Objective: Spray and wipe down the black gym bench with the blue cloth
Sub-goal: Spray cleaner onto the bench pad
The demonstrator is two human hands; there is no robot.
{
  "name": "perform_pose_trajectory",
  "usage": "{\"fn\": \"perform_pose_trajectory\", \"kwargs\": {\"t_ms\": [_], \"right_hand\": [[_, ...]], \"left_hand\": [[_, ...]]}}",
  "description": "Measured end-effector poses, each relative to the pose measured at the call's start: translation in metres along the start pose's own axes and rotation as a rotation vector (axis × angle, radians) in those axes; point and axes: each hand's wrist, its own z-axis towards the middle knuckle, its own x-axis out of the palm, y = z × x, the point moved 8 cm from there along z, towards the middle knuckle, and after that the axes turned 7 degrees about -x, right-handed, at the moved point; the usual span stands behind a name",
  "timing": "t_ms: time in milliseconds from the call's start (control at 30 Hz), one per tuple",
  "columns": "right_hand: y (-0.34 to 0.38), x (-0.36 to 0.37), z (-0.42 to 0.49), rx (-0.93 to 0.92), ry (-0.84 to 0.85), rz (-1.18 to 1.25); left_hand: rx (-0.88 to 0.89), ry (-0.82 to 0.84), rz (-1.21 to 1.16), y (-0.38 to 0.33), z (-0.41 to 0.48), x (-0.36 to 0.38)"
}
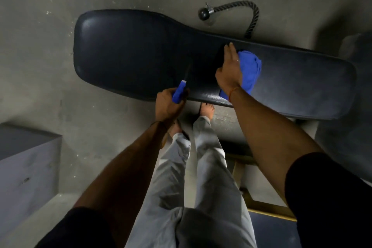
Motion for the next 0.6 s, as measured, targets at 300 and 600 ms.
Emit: {"fn": "perform_pose_trajectory", "kwargs": {"t_ms": [300,600], "right_hand": [[-0.026,-0.003,-0.011,-0.015,-0.091,-0.036],[0.007,0.021,-0.017,-0.074,-0.142,-0.168]], "left_hand": [[0.162,0.166,0.233,0.007,-0.002,0.043],[-0.017,0.031,0.119,0.076,-0.018,-0.004]]}}
